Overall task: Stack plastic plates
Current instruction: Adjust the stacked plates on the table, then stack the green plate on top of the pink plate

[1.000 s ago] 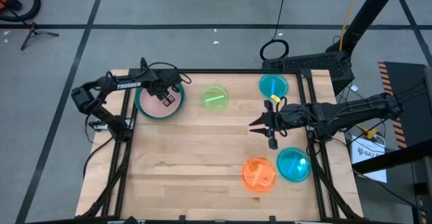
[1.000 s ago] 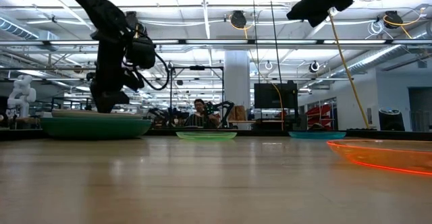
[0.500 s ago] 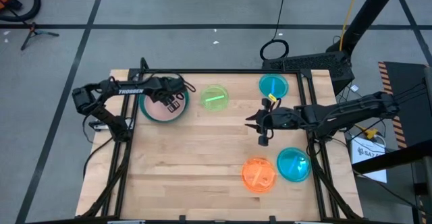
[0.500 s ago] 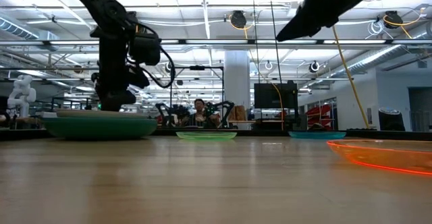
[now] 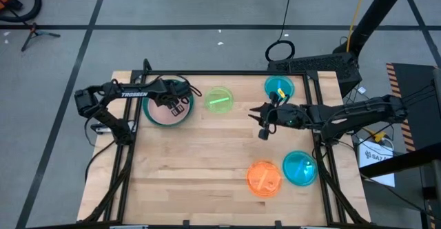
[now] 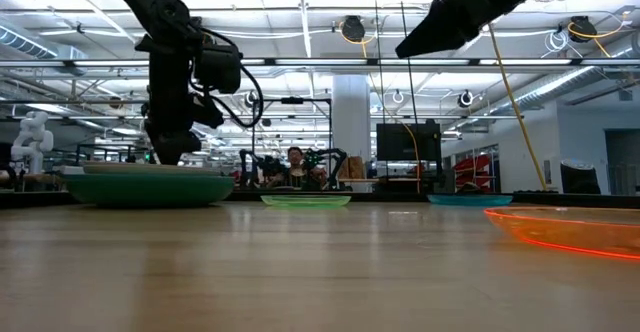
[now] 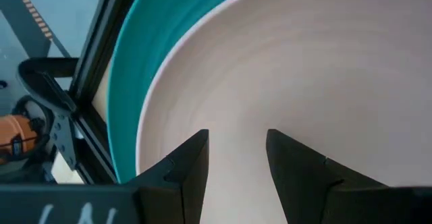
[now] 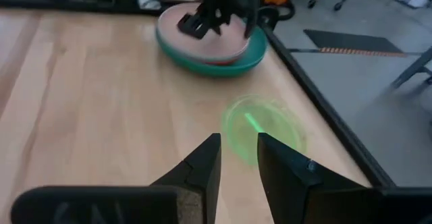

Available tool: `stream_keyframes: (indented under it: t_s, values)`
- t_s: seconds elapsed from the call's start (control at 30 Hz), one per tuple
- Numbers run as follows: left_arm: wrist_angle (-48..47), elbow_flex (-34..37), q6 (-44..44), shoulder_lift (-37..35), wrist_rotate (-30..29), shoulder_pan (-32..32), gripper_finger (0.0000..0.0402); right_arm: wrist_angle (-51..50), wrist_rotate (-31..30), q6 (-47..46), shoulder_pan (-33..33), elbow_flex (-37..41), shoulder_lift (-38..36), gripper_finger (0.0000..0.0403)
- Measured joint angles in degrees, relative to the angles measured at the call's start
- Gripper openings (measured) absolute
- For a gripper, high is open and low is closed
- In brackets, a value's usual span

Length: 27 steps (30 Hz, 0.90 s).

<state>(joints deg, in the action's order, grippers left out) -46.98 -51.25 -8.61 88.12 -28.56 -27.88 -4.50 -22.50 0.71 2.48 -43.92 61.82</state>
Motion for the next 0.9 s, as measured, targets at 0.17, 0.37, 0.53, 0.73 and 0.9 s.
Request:
stream_keyframes:
  t_s: [0.17,0.37,0.53,0.73,0.9]
  values:
    - [0.0,-1.7,1.5,0.0,-1.1,0.0,0.0157,0.6,0.0,1.2,-3.5,0.0,0.0,0.009]
    - [0.1,-4.1,3.6,0.0,-1.3,0.0,0.0157,3.6,0.2,6.5,-7.7,0.0,0.0,0.009]
    - [0.4,-6.7,5.6,0.0,-0.8,0.6,0.0157,6.8,0.5,13.1,-10.8,-0.1,0.0,0.009]
    - [5.4,-8.4,11.2,-0.1,5.7,2.9,0.0157,9.5,8.5,17.3,-15.4,-0.1,0.0,0.009]
    - [13.2,-8.4,15.9,-0.1,13.3,5.7,0.0157,11.3,14.7,20.3,-18.8,-0.1,-0.1,0.009]
